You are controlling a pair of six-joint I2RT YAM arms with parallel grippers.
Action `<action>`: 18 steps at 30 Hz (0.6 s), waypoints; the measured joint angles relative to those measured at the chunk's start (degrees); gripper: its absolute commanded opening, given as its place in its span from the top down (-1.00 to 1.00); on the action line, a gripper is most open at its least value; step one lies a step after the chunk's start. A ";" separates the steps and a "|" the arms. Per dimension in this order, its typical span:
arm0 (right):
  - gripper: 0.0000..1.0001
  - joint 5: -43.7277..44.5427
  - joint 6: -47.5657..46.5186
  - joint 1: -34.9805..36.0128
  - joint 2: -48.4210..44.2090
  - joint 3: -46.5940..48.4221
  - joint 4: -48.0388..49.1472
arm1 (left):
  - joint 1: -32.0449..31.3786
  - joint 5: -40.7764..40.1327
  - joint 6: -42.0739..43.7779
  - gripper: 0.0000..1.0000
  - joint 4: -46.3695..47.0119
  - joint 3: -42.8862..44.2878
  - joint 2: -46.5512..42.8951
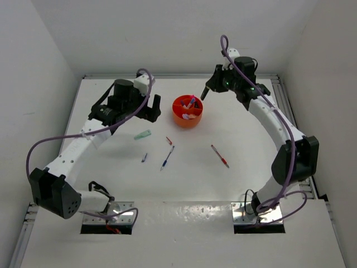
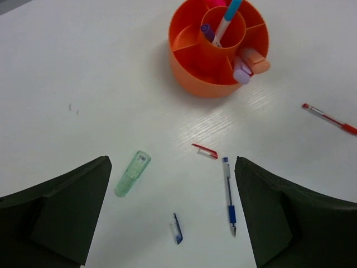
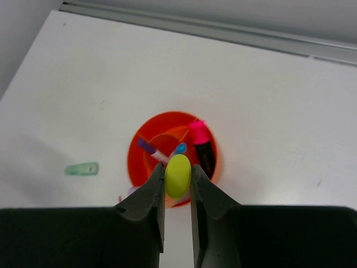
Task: Sort the stationery into containers
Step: Place the pen in the storage box.
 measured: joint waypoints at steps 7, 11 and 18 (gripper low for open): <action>1.00 1.40 -2.99 -1.57 9.81 4.83 2.93 | 4.44 2.78 3.28 -1.00 -2.03 0.00 3.48; 1.00 1.33 -4.33 -1.57 14.34 6.12 3.23 | 7.43 4.28 4.04 -1.00 -4.44 0.04 6.97; 1.00 0.83 -6.16 -1.09 17.42 6.75 3.54 | 10.80 5.75 5.51 -1.00 -6.51 -0.07 9.35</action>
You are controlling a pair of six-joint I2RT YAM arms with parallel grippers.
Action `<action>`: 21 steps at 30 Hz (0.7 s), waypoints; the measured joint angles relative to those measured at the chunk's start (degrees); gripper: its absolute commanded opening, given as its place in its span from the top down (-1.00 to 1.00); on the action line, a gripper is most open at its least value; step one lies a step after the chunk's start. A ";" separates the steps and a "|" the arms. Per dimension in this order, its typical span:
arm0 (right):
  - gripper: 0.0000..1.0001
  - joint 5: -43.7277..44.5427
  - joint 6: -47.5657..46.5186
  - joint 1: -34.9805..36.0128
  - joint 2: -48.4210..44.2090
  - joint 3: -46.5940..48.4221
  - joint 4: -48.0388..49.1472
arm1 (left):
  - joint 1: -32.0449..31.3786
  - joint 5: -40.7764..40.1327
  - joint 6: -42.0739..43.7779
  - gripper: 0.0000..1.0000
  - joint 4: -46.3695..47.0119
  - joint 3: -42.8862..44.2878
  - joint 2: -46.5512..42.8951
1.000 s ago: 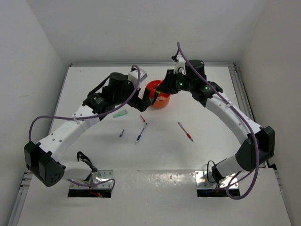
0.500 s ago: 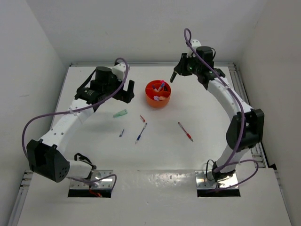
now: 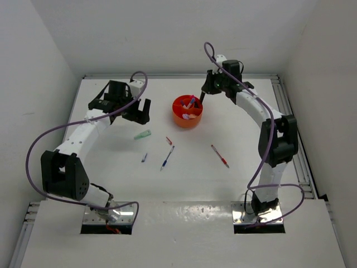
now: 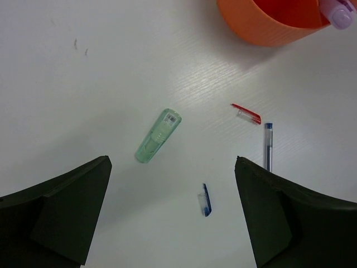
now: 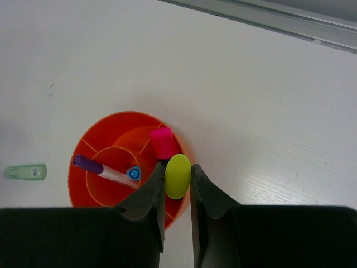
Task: Sort the stationery into containers
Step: Place the pen in the storage box.
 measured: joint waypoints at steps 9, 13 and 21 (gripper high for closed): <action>0.64 -2.62 -1.64 0.81 1.40 0.00 0.00 | 1.62 0.79 3.87 -0.95 0.22 -2.64 2.34; -0.16 -3.10 -2.67 1.29 2.93 0.07 -0.85 | 2.19 1.03 6.95 -0.87 0.24 -3.30 4.59; -0.20 -3.87 -2.82 1.33 2.93 0.33 -3.61 | 2.69 1.88 14.82 -0.28 0.11 -1.64 12.85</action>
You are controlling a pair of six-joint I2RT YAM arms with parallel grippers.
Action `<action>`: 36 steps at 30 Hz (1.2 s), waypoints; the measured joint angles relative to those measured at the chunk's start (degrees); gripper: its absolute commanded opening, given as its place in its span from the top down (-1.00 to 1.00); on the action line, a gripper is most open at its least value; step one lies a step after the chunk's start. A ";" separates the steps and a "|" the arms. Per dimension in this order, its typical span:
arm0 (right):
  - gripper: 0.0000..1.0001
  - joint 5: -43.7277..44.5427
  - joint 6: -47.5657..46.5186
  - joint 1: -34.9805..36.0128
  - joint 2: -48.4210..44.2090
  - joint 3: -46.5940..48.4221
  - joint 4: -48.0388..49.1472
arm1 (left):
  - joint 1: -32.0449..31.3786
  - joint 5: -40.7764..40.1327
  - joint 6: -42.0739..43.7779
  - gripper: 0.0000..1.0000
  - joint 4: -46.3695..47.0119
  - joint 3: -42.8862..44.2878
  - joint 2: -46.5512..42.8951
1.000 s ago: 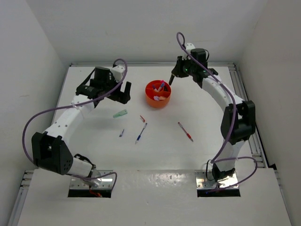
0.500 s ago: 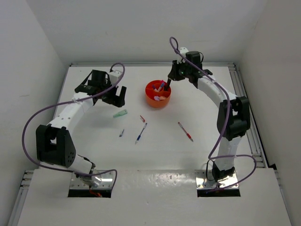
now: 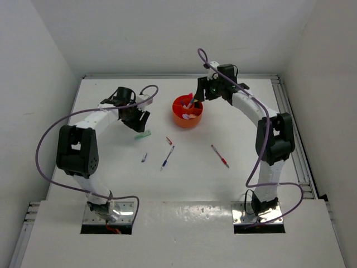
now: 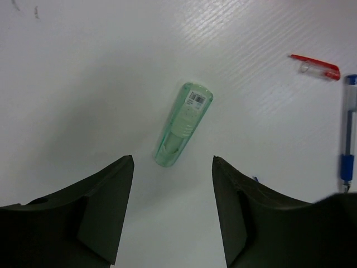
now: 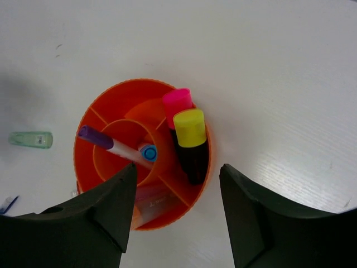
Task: Sort the stationery into containers
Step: Place the pen in the storage box, then pick up the pen from the center of the board.
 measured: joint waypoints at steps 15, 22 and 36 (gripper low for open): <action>-0.15 -4.59 4.57 -4.31 -19.21 -3.91 -4.52 | -0.17 1.31 4.09 -0.17 -1.03 3.50 12.24; -0.12 -5.27 6.19 -6.47 -21.77 -8.63 -6.21 | -1.99 -1.95 3.98 -0.15 1.77 2.93 12.37; -0.06 -5.90 7.26 -7.78 -26.80 -13.53 -7.56 | -6.19 -7.15 2.91 0.87 4.59 2.82 14.10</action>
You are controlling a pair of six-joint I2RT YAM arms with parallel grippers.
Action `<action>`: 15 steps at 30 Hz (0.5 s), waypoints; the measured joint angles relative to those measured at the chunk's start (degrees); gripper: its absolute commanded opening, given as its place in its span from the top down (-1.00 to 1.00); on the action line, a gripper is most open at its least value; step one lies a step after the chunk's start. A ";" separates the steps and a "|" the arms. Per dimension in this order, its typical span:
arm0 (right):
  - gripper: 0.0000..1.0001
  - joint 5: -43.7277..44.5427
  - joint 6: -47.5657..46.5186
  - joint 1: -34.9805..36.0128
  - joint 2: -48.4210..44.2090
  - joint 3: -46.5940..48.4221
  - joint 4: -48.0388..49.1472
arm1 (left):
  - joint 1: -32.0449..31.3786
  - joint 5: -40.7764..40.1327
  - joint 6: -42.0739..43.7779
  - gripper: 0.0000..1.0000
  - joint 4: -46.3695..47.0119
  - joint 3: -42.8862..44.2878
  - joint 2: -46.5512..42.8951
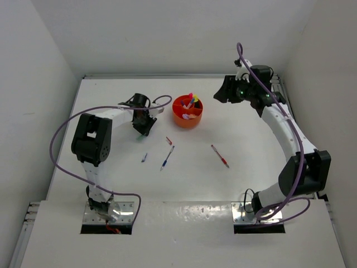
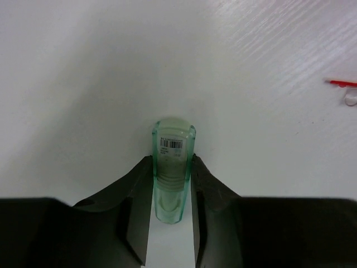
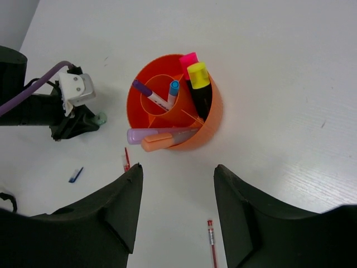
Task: Sort the stationery into containers
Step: Pick up the pen from the center of the board.
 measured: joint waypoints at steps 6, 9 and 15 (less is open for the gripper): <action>-0.07 0.00 1.01 -0.09 -2.19 -3.10 0.00 | 2.08 11.39 -7.10 0.88 4.98 -2.51 -4.92; -0.08 0.02 1.27 -0.11 -3.06 -4.11 -0.07 | 3.21 18.75 -14.71 0.98 17.25 -9.18 -15.37; -0.09 0.00 2.05 -0.39 -4.70 -5.46 -0.07 | 0.81 26.36 -31.71 1.00 46.80 -13.53 -27.15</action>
